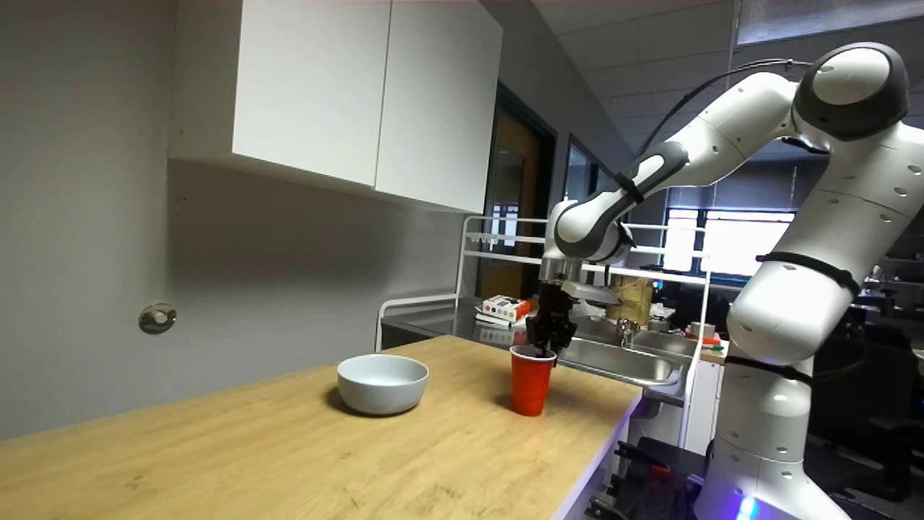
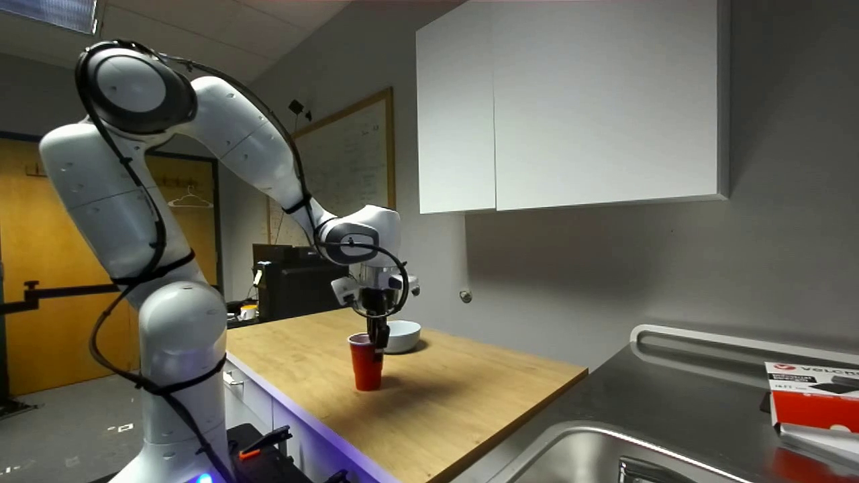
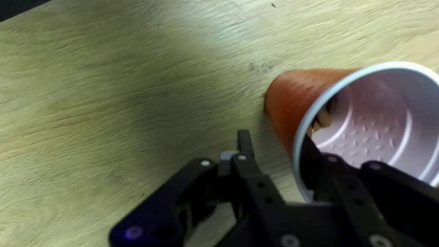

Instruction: Pour the contents in the red cup into the grey bowl

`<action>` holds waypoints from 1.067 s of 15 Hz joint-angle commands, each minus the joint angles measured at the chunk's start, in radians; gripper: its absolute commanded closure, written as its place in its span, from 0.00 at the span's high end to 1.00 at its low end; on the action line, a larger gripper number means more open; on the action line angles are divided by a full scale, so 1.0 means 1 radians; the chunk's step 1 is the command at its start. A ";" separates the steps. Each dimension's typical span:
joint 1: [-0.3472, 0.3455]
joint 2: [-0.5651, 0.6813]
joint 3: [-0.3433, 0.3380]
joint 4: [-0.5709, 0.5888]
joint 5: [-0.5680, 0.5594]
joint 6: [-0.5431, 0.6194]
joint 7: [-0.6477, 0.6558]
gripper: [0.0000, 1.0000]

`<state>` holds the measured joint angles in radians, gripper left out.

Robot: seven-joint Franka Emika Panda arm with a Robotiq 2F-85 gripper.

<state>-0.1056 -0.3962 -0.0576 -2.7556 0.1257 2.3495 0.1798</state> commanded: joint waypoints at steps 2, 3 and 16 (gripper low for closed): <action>-0.012 0.010 0.038 0.037 -0.049 -0.022 0.077 0.01; -0.010 0.006 0.046 0.041 -0.056 -0.019 0.091 0.01; 0.003 0.184 0.227 0.360 -0.241 0.045 0.384 0.02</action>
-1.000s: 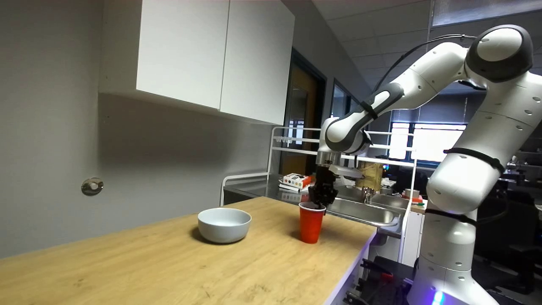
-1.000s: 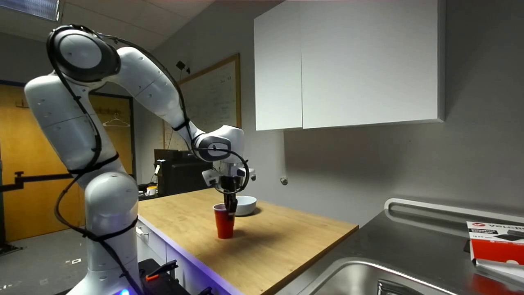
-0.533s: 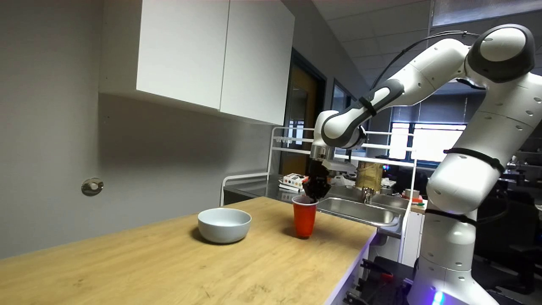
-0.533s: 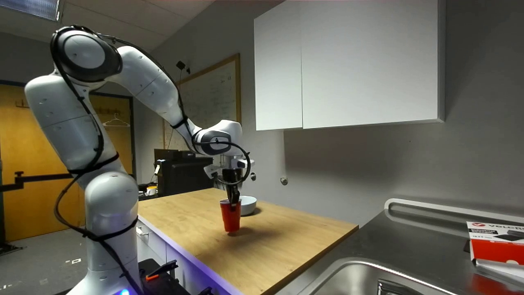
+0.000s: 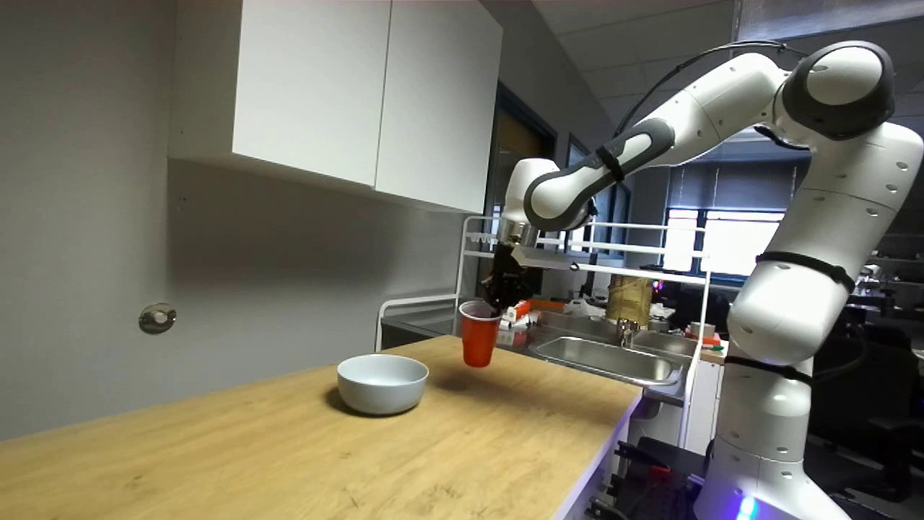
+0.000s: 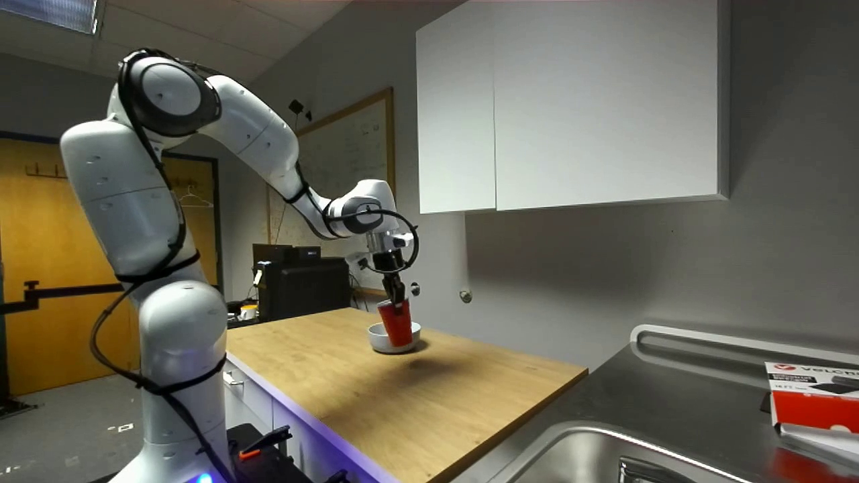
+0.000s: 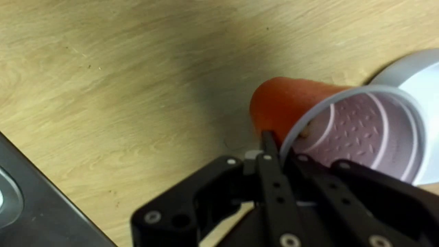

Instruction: Pour the contents in the red cup into the grey bowl

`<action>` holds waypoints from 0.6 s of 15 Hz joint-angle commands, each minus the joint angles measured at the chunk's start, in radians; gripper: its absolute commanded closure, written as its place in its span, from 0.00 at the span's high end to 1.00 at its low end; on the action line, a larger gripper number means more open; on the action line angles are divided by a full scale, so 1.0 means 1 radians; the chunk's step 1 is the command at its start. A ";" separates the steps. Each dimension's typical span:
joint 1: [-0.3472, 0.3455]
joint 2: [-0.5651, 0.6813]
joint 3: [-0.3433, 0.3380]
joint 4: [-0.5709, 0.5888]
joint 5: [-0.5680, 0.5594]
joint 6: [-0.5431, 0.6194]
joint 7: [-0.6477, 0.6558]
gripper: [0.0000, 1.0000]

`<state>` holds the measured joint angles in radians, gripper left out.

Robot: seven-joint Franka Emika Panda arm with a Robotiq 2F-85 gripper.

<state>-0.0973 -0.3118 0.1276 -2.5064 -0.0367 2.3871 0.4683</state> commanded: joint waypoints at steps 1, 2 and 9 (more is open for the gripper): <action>-0.004 0.129 0.057 0.141 -0.117 0.009 0.133 0.02; 0.002 0.156 0.071 0.169 -0.159 0.008 0.172 0.02; 0.130 0.296 0.114 0.313 -0.570 -0.036 0.467 0.02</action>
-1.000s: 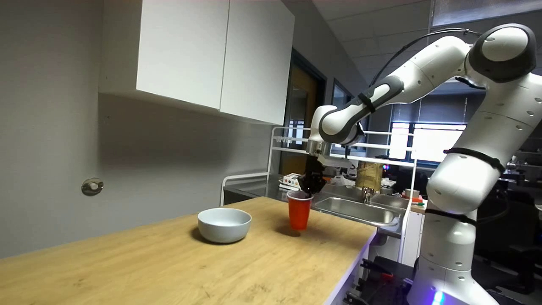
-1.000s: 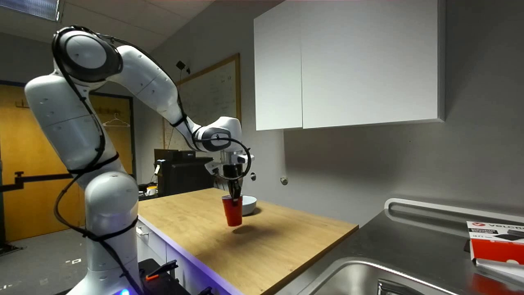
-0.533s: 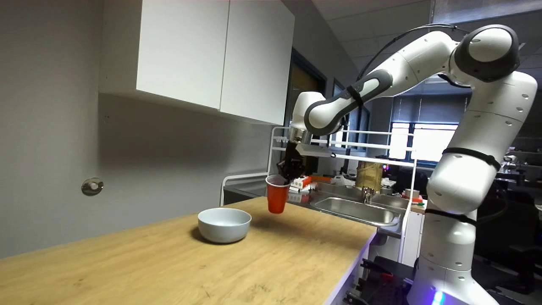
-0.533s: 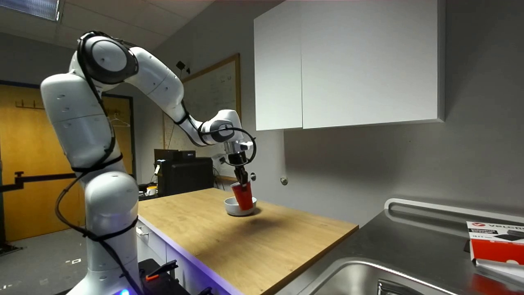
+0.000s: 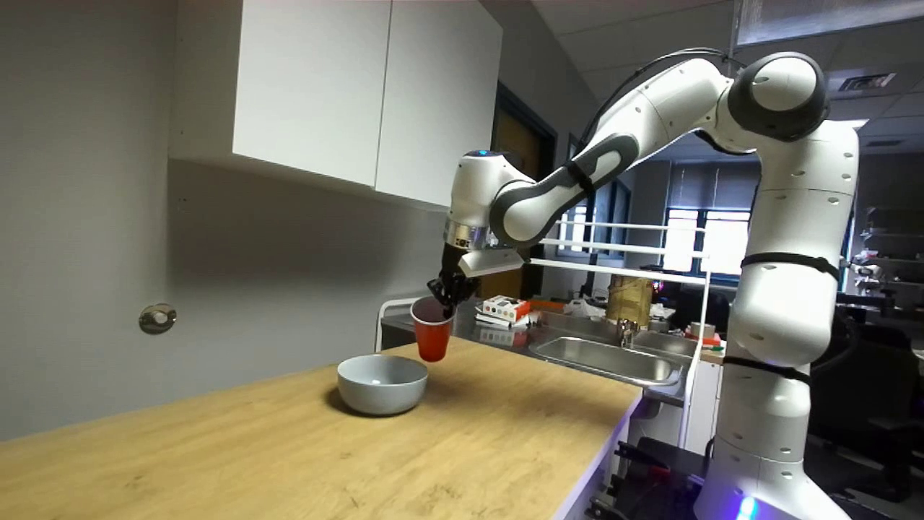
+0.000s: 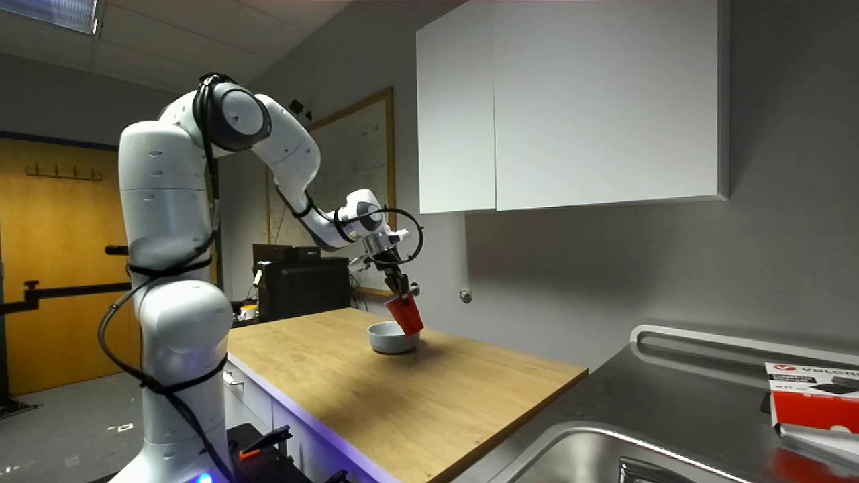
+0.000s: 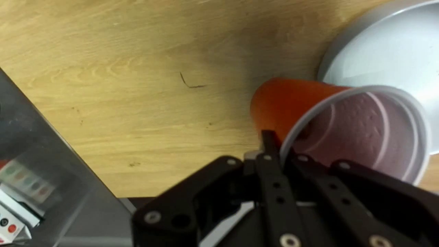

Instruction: Pour the contents in the red cup into the grey bowl

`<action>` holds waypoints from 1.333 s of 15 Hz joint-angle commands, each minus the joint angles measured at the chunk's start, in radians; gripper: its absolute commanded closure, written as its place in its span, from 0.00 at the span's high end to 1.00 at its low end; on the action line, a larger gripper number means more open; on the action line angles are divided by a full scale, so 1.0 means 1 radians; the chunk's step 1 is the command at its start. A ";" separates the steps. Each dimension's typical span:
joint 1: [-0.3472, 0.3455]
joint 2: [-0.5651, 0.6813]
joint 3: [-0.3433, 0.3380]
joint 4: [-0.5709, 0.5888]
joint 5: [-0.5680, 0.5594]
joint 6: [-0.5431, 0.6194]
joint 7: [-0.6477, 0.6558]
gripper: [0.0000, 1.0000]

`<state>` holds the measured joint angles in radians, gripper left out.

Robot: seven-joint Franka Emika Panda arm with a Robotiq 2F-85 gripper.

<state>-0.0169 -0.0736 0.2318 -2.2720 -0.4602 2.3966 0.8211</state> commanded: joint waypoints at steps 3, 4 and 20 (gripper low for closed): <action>0.117 0.087 0.002 0.116 -0.398 -0.076 0.279 0.02; 0.137 0.099 0.000 0.127 -0.484 -0.084 0.340 0.02; 0.321 0.205 0.029 0.121 -1.151 -0.576 0.843 0.02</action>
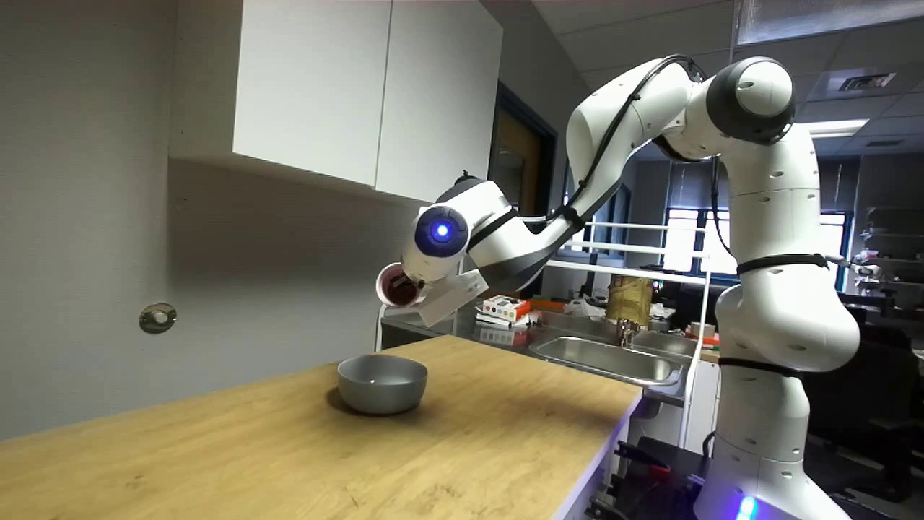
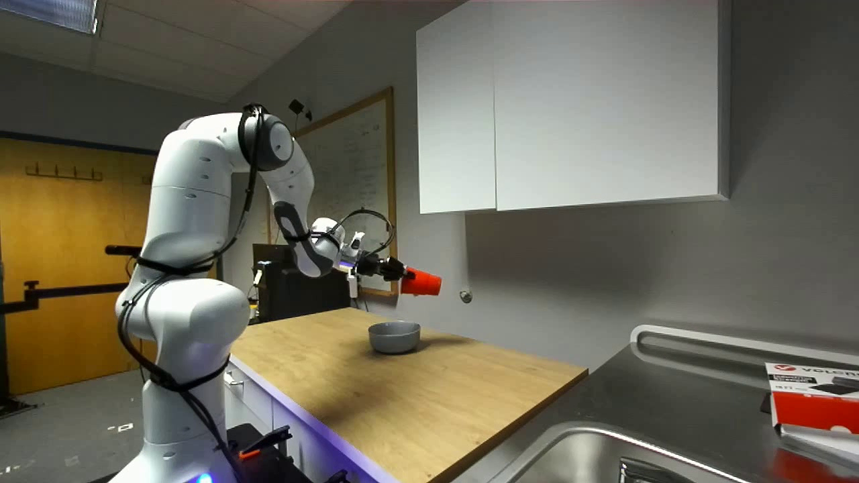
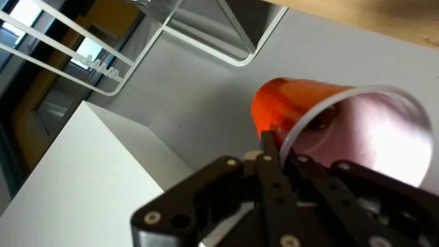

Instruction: Pour the contents in the red cup into the grey bowl

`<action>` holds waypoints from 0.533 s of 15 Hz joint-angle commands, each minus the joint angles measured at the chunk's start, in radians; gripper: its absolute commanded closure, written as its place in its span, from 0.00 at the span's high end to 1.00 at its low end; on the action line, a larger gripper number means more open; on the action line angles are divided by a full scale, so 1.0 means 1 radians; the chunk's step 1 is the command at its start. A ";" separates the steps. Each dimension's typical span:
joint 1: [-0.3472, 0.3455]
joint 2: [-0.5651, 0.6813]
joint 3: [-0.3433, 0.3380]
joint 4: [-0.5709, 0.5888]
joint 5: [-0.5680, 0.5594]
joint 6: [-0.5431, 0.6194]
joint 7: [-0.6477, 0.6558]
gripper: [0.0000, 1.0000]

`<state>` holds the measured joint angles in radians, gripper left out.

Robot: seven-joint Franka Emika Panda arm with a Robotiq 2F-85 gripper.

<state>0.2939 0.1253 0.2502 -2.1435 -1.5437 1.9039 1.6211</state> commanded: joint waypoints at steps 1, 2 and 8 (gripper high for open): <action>0.012 0.008 0.012 -0.013 -0.086 -0.110 0.052 0.02; 0.014 0.013 0.014 -0.016 -0.106 -0.134 0.059 0.02; 0.022 0.035 0.021 -0.047 -0.185 -0.255 0.087 0.02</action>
<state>0.3154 0.1569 0.2591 -2.1733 -1.6840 1.7053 1.6826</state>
